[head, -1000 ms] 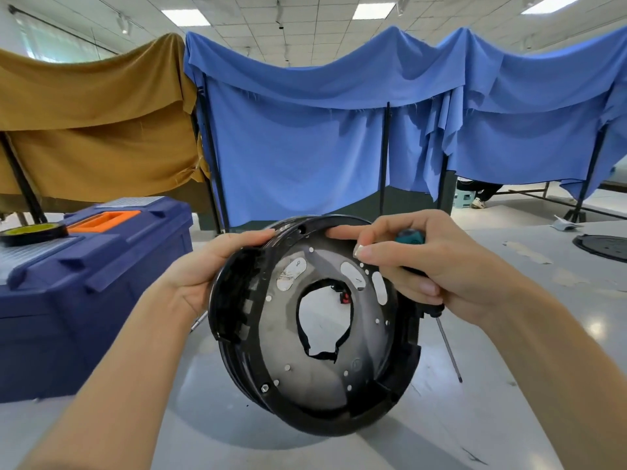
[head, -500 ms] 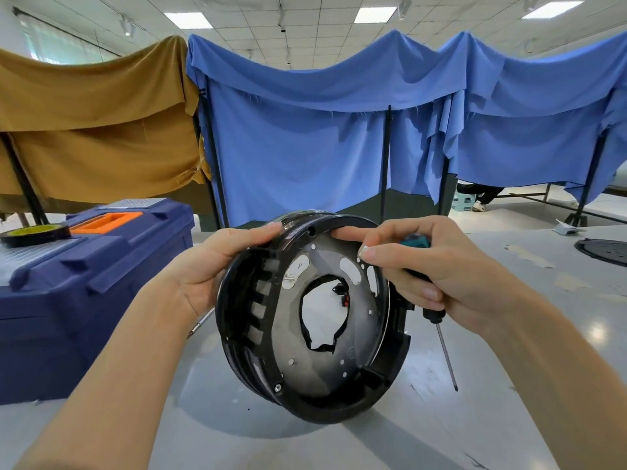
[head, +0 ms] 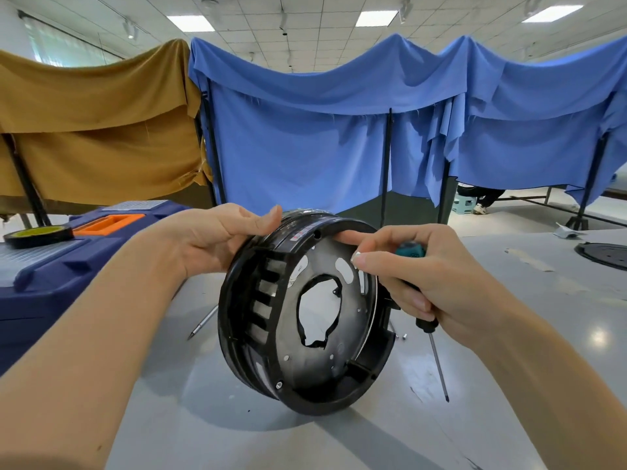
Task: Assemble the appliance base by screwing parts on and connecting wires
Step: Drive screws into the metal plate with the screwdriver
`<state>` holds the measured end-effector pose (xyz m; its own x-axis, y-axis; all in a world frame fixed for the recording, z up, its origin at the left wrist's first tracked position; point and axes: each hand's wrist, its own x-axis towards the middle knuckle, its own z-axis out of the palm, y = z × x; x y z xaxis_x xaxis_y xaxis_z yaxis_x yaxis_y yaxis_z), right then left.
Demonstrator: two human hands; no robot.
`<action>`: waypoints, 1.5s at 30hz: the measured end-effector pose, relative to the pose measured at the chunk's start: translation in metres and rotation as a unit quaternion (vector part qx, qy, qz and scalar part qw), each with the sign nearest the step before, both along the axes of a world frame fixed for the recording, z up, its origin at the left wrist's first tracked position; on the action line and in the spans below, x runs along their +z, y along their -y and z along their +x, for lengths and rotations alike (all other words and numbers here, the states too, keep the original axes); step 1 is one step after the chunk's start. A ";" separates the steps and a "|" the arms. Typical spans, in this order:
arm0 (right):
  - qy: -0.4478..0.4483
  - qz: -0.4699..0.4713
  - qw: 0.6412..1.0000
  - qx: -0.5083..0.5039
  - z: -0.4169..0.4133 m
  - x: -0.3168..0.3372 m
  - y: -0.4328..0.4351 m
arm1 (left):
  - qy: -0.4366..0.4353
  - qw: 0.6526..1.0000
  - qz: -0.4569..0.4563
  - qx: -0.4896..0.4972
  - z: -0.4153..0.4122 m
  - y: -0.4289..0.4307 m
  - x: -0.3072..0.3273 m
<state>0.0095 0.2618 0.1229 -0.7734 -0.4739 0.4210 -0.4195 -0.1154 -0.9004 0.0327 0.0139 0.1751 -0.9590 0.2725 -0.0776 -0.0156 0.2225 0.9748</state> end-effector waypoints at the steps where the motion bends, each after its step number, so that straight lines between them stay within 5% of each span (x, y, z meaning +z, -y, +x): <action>1: 0.002 -0.006 1.000 -0.010 0.000 0.000 0.002 | 0.007 1.000 -0.013 -0.007 -0.001 0.001 0.002; 18: -0.003 -0.100 0.972 -0.215 0.019 -0.015 0.050 | 0.025 0.994 -0.019 0.109 -0.012 -0.022 0.008; 23: -0.053 -0.072 0.955 -0.283 0.020 -0.019 0.061 | 0.034 0.995 -0.061 0.068 -0.012 -0.023 0.011; 41: -0.027 -0.094 0.970 -0.221 0.017 -0.020 0.059 | 0.035 0.994 -0.077 0.065 -0.014 -0.008 0.005; 45: -0.079 -0.102 0.967 -0.218 0.015 -0.016 0.049 | 0.031 0.994 -0.077 0.065 -0.016 -0.008 0.004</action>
<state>0.0240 0.2124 0.1067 -0.7992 -0.0126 0.6009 -0.5990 -0.0644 -0.7981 0.0170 0.0216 0.1792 -0.9774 0.1266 -0.1692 -0.1134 0.3615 0.9255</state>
